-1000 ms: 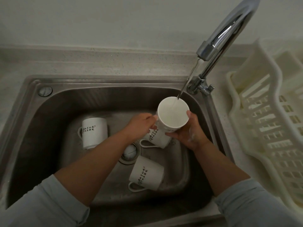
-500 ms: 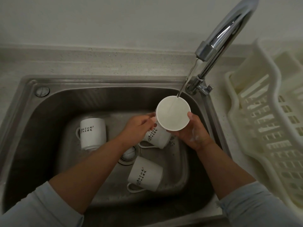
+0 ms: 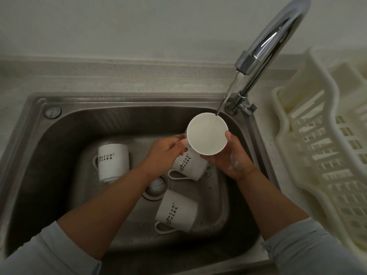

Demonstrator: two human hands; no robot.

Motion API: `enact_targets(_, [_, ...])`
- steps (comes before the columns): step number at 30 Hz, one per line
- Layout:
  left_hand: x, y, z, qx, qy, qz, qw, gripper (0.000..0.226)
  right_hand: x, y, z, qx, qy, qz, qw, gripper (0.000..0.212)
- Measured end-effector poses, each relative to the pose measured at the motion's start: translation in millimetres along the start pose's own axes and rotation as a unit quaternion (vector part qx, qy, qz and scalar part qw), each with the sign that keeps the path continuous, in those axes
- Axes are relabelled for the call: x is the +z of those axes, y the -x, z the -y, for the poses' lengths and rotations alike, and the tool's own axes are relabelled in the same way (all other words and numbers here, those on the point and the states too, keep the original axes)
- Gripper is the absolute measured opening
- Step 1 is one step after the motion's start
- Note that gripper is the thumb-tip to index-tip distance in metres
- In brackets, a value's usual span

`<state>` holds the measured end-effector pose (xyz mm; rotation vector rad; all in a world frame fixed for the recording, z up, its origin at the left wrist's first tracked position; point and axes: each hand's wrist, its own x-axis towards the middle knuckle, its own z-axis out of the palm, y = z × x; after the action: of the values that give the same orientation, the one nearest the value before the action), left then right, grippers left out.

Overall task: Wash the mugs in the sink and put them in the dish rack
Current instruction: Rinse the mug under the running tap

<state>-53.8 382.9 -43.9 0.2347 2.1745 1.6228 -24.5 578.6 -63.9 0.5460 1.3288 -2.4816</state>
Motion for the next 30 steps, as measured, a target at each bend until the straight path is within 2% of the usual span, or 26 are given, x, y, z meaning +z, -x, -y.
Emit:
enact_targets(5, [-1.4,1.3,1.9,0.003,-0.021,0.008,1.000,0.036,0.7,2.1,-4.4,0.008,0.012,-0.007,1.000,0.109])
enact_targets(10, [-3.6,5.4,9.9,-0.031,-0.032,0.011,0.999,0.031,-1.1,3.8,-14.2,0.044,0.022,-0.014,0.999,0.108])
enact_targets(12, [-8.3,6.6,7.7,-0.045,-0.044,0.022,0.998,0.025,1.6,4.0,-20.4,0.084,0.022,-0.026,0.996,0.097])
enact_targets(15, [-14.9,4.5,2.4,-0.067,-0.067,0.058,0.994,0.042,5.1,5.0,-25.1,0.131,0.028,-0.043,0.990,0.077])
enact_targets(17, [-18.4,4.0,-1.7,-0.076,-0.077,0.087,0.990,0.043,3.9,6.0,-24.0,0.140,0.055,-0.032,0.988,0.070])
enact_targets(21, [-21.1,-3.6,-10.0,-0.086,-0.064,0.105,0.989,0.035,-2.7,5.1,-17.9,0.125,0.107,-0.007,0.986,0.072])
enact_targets(25, [-19.1,-10.2,-15.1,-0.124,-0.053,0.108,0.985,0.037,-3.5,1.8,-10.7,0.097,0.168,-0.035,0.980,0.070])
enact_targets(30, [-13.3,-10.2,-19.4,-0.189,0.027,0.094,0.977,0.033,0.6,0.1,-12.2,0.083,0.169,-0.083,0.979,0.077])
